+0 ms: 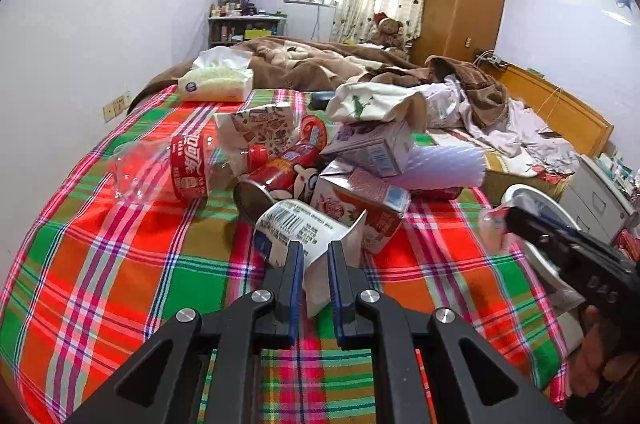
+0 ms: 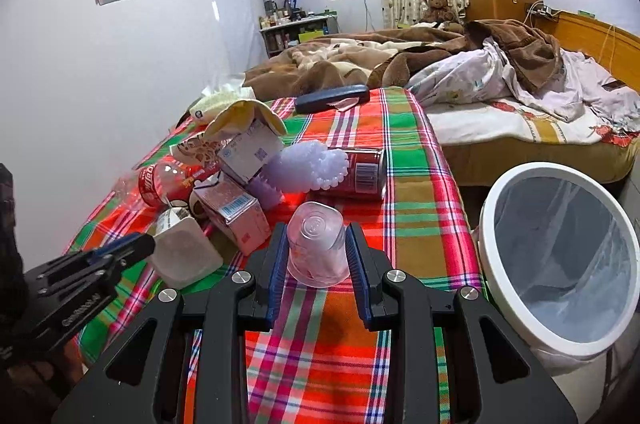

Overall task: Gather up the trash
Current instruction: 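Carry the clear cup and white yogurt cup over the white trash bin, then open the right tool over the bin while the left tool releases the yogurt cup, then grasp the white tissue with the right tool while the left tool grasps the red cola bottle, then carry the white tissue and red cola bottle over the trash bin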

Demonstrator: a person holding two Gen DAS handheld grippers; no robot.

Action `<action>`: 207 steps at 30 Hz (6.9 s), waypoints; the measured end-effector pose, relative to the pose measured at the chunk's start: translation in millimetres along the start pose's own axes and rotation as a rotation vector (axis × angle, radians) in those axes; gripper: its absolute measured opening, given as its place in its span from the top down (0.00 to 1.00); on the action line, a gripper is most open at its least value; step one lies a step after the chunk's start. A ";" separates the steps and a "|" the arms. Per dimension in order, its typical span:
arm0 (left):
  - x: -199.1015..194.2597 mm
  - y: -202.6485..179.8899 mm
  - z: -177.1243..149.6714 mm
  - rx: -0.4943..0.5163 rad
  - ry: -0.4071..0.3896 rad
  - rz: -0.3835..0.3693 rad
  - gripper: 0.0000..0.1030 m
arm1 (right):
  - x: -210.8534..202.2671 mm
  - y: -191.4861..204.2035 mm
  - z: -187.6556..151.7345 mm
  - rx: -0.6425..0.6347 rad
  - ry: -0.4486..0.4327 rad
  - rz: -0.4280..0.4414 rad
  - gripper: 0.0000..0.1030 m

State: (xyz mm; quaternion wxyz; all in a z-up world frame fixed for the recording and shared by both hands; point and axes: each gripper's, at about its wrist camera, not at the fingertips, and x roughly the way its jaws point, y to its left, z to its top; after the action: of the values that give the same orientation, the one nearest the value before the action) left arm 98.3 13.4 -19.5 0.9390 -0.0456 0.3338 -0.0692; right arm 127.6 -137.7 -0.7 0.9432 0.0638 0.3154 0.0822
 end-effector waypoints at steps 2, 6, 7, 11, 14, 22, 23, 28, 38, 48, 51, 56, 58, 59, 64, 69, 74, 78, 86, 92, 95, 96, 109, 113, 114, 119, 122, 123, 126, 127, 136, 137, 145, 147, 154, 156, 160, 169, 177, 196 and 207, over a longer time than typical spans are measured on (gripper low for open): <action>4.1 -0.6 -2.6 0.012 0.006 0.011 0.84 | -0.5 -2.1 -0.9 0.002 -0.004 0.001 0.71; 15.7 3.1 -3.6 0.009 0.005 0.058 0.58 | 3.1 -4.2 -1.7 0.005 -0.003 0.008 0.71; 19.9 5.3 -3.0 0.004 0.010 0.066 0.55 | 3.0 -4.0 -2.7 0.004 -0.001 0.011 0.71; 36.2 13.7 1.4 -0.029 0.039 0.076 0.54 | 9.5 -1.6 -2.8 -0.002 0.005 0.020 0.71; 45.8 16.9 5.4 -0.035 0.052 0.076 0.62 | 11.3 -1.4 -1.6 -0.006 0.004 0.022 0.71; 38.5 13.0 5.4 -0.027 0.031 0.035 0.90 | 5.7 -7.2 -5.4 0.014 -0.007 0.016 0.71; 34.7 11.2 5.7 -0.025 0.024 0.028 0.90 | 4.7 -8.4 -5.5 0.018 -0.010 0.017 0.71; 16.8 -4.3 9.7 0.013 -0.001 0.017 0.90 | -6.6 -15.6 -5.2 0.040 -0.037 0.005 0.71; -11.5 -75.1 31.1 0.119 -0.055 -0.120 0.90 | -44.5 -53.3 9.0 0.084 -0.111 -0.077 0.71; 8.8 -167.9 42.5 0.246 -0.018 -0.282 0.90 | -56.9 -112.4 15.3 0.140 -0.116 -0.170 0.71; 19.5 -191.5 44.0 0.269 0.001 -0.314 0.90 | -52.2 -130.9 13.6 0.164 -0.093 -0.190 0.71; 41.7 -224.4 42.6 0.305 0.032 -0.350 0.90 | -43.1 -153.3 8.1 0.183 -0.042 -0.235 0.71; 53.7 -237.8 40.7 0.322 0.057 -0.358 0.90 | -39.1 -163.6 5.1 0.188 -0.020 -0.250 0.71; 58.7 -243.3 38.9 0.329 0.069 -0.359 0.90 | -33.2 -168.4 3.3 0.191 -0.001 -0.261 0.71; 80.4 -265.0 35.4 0.348 0.116 -0.376 0.90 | -28.1 -182.8 -3.3 0.178 0.045 -0.316 0.71; 97.4 -275.9 34.2 0.349 0.148 -0.382 0.80 | -25.4 -194.9 -7.1 0.183 0.080 -0.337 0.70; 103.2 -276.0 33.1 0.346 0.156 -0.385 0.53 | -23.9 -200.9 -9.8 0.201 0.104 -0.355 0.65; 99.6 -273.0 35.2 0.341 0.145 -0.386 0.48 | -26.5 -202.8 -11.0 0.223 0.098 -0.351 0.43; 78.1 -259.0 39.7 0.334 0.111 -0.369 0.48 | -32.9 -193.8 -6.9 0.239 0.067 -0.343 0.43; 51.9 -236.5 45.1 0.311 0.060 -0.348 0.48 | -42.2 -175.1 1.6 0.218 0.017 -0.317 0.43; 38.4 -222.6 47.0 0.299 0.035 -0.332 0.48 | -44.4 -164.4 5.9 0.205 -0.007 -0.295 0.43; 34.1 -218.2 47.6 0.301 0.022 -0.320 0.48 | -44.6 -160.0 7.3 0.199 -0.014 -0.290 0.43; 0.2 -134.0 55.3 0.201 -0.030 -0.222 0.44 | -42.1 -103.3 27.7 0.111 -0.077 -0.185 0.43; -5.4 -100.3 61.2 0.157 -0.047 -0.176 0.43 | -33.2 -81.9 35.4 0.072 -0.084 -0.134 0.43; -6.8 -91.1 62.8 0.153 -0.054 -0.159 0.42 | -30.8 -76.2 37.2 0.063 -0.083 -0.122 0.42; -7.8 -41.0 70.3 0.101 -0.060 -0.082 0.42 | -17.1 -54.1 45.6 0.035 -0.075 -0.059 0.41; -6.9 -7.2 75.0 0.064 -0.060 -0.041 0.40 | -5.9 -38.2 51.6 0.008 -0.064 -0.023 0.41; -5.7 0.3 75.7 0.055 -0.057 -0.034 0.39 | -2.3 -33.6 53.4 0.001 -0.058 -0.015 0.41; -4.2 28.8 79.0 0.037 -0.055 0.015 0.38 | 8.1 -18.3 58.2 -0.015 -0.040 0.007 0.41; -3.3 35.8 79.9 0.030 -0.054 0.021 0.38 | 9.1 -15.3 58.7 -0.020 -0.039 0.011 0.40; 15.1 91.6 94.5 0.036 -0.006 0.042 0.35 | 36.5 29.0 77.1 -0.113 0.012 0.089 0.34; 18.8 94.9 96.5 0.054 0.003 0.046 0.35 | 40.5 34.3 79.6 -0.128 0.018 0.091 0.34; 54.4 113.7 109.1 0.144 0.071 -0.002 0.35 | 69.9 55.5 87.1 -0.185 0.112 0.076 0.34; 65.8 118.4 110.8 0.150 0.098 -0.034 0.35 | 75.7 53.9 87.9 -0.180 0.134 0.069 0.34; 85.5 120.0 100.4 0.209 0.176 -0.048 0.29 | 84.7 58.3 87.2 -0.176 0.172 0.069 0.34; 85.1 120.9 98.8 0.210 0.178 -0.033 0.24 | 84.8 62.9 84.8 -0.193 0.179 0.063 0.37; 89.8 119.5 89.6 0.236 0.217 -0.053 0.23 | 82.5 64.8 80.3 -0.197 0.183 0.059 0.47; 96.0 109.2 69.8 0.229 0.273 -0.069 0.23 | 73.4 56.3 78.4 -0.159 0.159 0.063 0.70; 95.1 107.4 77.8 0.153 0.254 -0.082 0.28 | 57.0 42.7 75.4 -0.082 0.111 0.073 0.73; 58.4 88.2 75.1 0.107 0.190 -0.059 0.39 | 31.0 10.0 68.9 0.020 0.039 0.090 0.73; 10.6 43.3 87.8 0.124 0.083 -0.122 0.39 | 9.5 -12.9 63.8 0.066 -0.012 0.071 0.73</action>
State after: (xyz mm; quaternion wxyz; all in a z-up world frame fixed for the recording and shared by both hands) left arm 166.3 57.8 36.1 0.9194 -0.0047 0.3642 -0.1484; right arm 175.2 -152.8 42.1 0.9390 0.1067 0.3097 0.1048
